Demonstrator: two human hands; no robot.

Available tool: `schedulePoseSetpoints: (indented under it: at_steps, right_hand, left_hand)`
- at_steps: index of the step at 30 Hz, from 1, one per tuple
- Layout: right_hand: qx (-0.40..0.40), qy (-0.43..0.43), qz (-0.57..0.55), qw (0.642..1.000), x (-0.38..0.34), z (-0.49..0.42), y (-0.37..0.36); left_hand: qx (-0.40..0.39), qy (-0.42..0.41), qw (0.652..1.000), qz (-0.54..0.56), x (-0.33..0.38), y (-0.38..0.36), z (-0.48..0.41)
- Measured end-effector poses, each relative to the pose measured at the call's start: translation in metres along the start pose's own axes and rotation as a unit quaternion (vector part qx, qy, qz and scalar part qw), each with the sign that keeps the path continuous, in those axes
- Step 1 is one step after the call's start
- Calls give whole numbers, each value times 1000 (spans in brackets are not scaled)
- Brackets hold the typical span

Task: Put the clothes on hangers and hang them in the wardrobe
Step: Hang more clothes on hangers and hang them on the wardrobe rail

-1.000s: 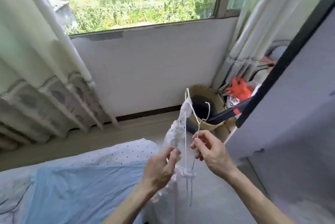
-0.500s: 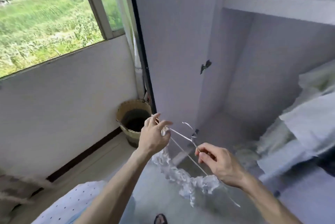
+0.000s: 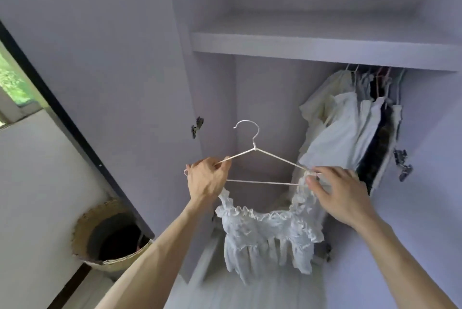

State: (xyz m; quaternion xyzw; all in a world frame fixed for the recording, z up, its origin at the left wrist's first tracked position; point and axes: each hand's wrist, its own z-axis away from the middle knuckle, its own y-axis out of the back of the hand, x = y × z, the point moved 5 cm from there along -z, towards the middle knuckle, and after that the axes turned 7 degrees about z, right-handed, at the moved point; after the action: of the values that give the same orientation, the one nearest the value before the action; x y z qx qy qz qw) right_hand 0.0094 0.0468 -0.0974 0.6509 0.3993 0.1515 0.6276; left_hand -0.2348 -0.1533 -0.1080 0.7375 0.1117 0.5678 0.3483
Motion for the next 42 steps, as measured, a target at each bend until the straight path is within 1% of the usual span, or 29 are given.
schedulePoseSetpoints:
  at_steps: [2, 5, 7, 9, 11, 15, 17, 19, 23, 24, 25, 26, 28, 31, 33, 36, 38, 40, 42]
  right_hand:
    - [-22, -19, 9, 1000, 11, 2, 5]
    - [1, 3, 24, 1000, 6, 3, 15]
    - [3, -5, 18, 1000, 0, 0, 22]
    - [-22, -42, -57, 997, -2, -2, 26]
    - [-31, -59, -128, 989, -4, -2, 28]
    - [-44, -68, -167, 983, -14, 4, 25]
    - [-34, -76, -168, 982, -18, 3, 23]
    - [-12, -101, -181, 978, -20, -1, 21]
    - [21, -149, -195, 969, -24, -20, 11]
    - [28, -161, -194, 967, -24, -26, 7]
    - [35, -174, -193, 965, -24, -32, 2]
    - [37, -188, -200, 961, -24, -39, -4]
    - [37, -207, -229, 950, -24, -55, -18]
    - [38, -222, -255, 940, -22, -82, -34]
    - [44, -233, -270, 933, -18, -102, -41]
    - [49, -256, -284, 923, -11, -134, -49]
    - [55, -273, -312, 908, -10, -153, -56]
    - [63, -281, -331, 898, -10, -171, -59]
    - [76, -285, -350, 889, -5, -191, -64]
  left_hand:
    - [-29, 10, 1000, -1, 4, -4, -14]
    - [-90, 3, 996, 1, 21, -14, -30]
    - [-132, -15, 991, 0, 38, -22, -39]
    - [-156, -30, 987, -2, 53, -28, -50]
    - [-175, -36, 984, 2, 61, -33, -62]
    - [-181, -73, 981, -2, 73, -41, -83]
    - [-184, -88, 979, 2, 81, -45, -91]
    - [-205, -98, 974, 15, 85, -52, -101]
    - [-275, -154, 948, 31, 101, -63, -124]
    - [-282, -172, 943, 31, 107, -66, -130]
    - [-275, -199, 940, 23, 115, -66, -137]
    - [-248, -236, 939, 14, 126, -65, -145]
    - [-170, -311, 935, 17, 150, -57, -164]
    - [-60, -382, 922, 17, 190, -34, -191]
    - [-13, -418, 908, -25, 213, -27, -206]
    - [21, -431, 893, -127, 239, -33, -233]
    - [13, -413, 894, -175, 248, -47, -252]
    - [-4, -397, 896, -198, 250, -66, -266]
    - [20, -398, 899, -182, 250, -83, -275]
